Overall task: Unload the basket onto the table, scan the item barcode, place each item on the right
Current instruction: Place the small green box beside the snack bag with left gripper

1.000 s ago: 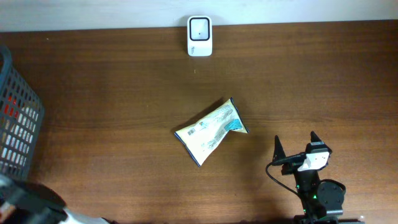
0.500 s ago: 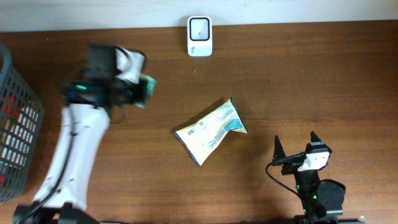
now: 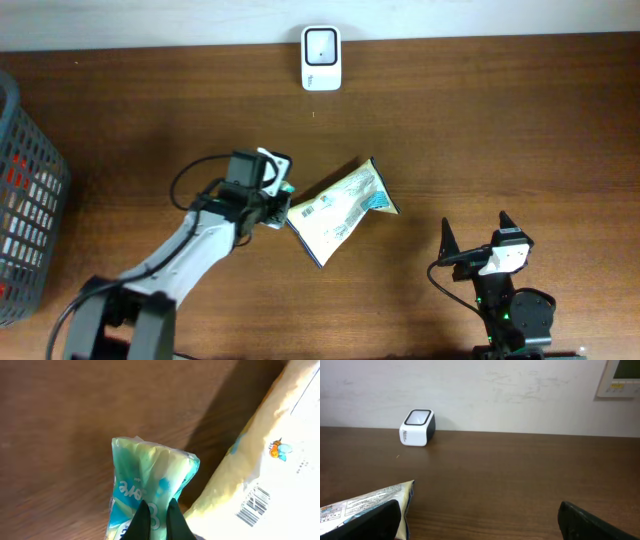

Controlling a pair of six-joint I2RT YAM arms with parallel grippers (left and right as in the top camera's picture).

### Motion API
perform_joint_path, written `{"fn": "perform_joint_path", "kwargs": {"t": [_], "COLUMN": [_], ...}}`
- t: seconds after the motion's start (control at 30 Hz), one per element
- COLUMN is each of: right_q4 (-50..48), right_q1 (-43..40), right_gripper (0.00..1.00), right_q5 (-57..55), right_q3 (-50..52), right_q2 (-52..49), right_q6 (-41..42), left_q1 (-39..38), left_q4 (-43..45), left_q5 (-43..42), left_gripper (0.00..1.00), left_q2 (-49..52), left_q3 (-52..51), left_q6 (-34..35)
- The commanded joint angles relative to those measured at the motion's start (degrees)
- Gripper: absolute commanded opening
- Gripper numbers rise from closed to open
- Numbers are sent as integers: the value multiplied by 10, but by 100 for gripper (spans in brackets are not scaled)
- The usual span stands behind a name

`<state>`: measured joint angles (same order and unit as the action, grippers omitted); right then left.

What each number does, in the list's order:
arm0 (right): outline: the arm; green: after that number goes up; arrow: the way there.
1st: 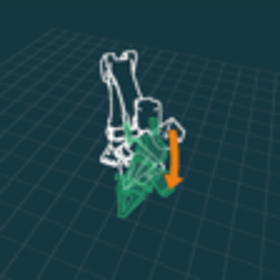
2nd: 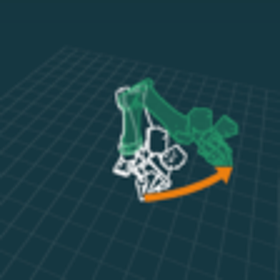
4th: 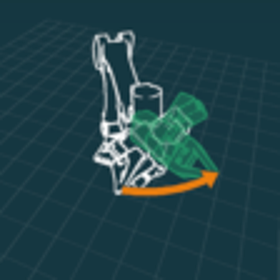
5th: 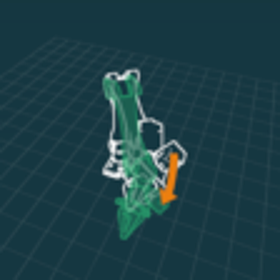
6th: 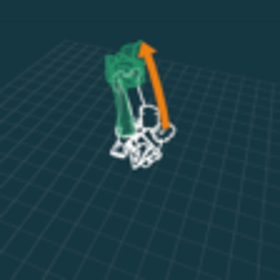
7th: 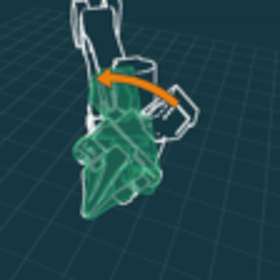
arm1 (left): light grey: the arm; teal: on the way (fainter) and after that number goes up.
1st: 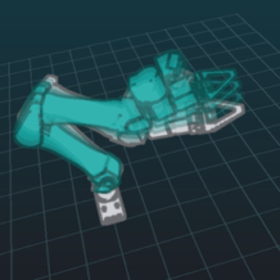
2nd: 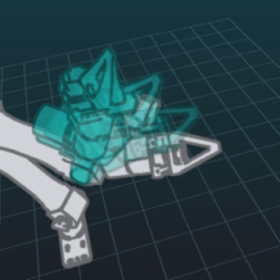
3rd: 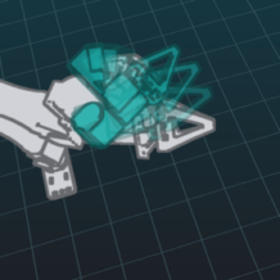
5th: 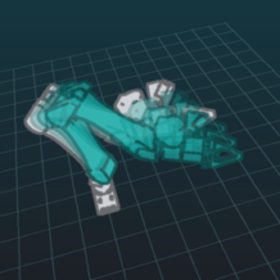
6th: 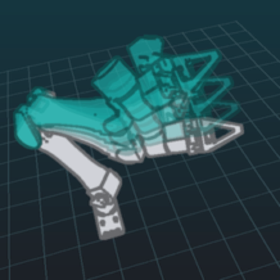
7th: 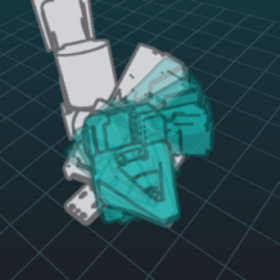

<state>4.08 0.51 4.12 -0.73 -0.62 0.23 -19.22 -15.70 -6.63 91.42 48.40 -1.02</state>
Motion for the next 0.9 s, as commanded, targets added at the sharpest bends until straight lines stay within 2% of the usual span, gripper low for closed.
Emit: {"fn": "perform_joint_path", "kwargs": {"t": [0.0,0.2,0.43,0.53,0.6,0.73,0.83,0.87], "right_q4": [1,1,1,1,1,1,1,1], "right_q1": [2,2,2,2,2,2,2,2], "right_gripper": [99,99,99,99,99,99,99,99], "right_q5": [1,1,1,1,1,1,1,1], "right_q3": [4,4,4,4,4,4,4,4], "right_q2": [4,4,4,4,4,4,4,4], "right_q6": [1,1,1,1,1,1,1,1], "left_q1": [-19,-36,-126,-129,-129,-129,-129,-129], "left_q4": [30,16,-62,-61,-60,-33,-11,-11], "left_q5": [7,-11,-9,-5,12,73,81,81], "left_gripper": [0,0,0,11,12,6,3,5], "left_q2": [63,67,27,27,27,27,27,27], "left_q3": [-4,-1,18,18,27,79,80,80], "left_q6": [3,-10,-83,-83,-83,-83,-60,-59]}}
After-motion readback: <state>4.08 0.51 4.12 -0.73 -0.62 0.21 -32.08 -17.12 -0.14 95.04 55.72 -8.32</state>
